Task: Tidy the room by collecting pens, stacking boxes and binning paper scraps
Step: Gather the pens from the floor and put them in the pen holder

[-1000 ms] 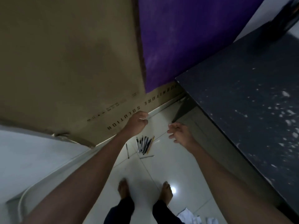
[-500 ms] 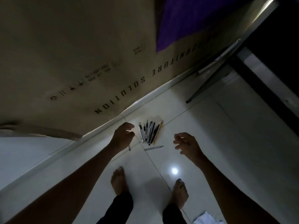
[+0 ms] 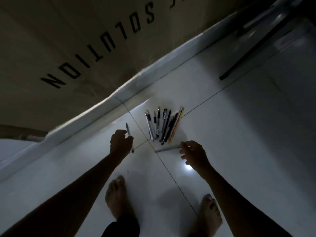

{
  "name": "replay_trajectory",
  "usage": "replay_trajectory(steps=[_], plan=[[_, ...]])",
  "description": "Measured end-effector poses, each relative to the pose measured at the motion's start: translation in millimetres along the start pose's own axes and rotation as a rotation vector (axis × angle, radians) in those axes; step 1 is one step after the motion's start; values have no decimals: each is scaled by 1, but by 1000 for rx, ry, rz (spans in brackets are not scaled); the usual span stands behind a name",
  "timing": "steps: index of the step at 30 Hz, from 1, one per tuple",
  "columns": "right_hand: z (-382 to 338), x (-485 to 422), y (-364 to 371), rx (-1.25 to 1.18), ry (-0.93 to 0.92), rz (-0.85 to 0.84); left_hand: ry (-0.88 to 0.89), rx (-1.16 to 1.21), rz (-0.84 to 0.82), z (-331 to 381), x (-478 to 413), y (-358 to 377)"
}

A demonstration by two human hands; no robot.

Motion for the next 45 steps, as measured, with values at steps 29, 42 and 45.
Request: replay_trajectory(steps=[29, 42, 45], plan=[[25, -92, 21, 395, -162, 101, 0, 4, -22, 41, -77, 94], [8, -109, 8, 244, -247, 269, 167, -54, 0, 67, -68, 113], [2, -111, 7, 260, -253, 358, 248, -153, 42, 76, -59, 121]])
Point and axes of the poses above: each hand's wrist, its own x-axis away from the middle knuckle, its own y-axis out of the palm, z = x × y, the point moved 10 cm from there along -x, towards the middle knuckle, and after that the axes turned 14 degrees about -y, right-handed, at the moved point
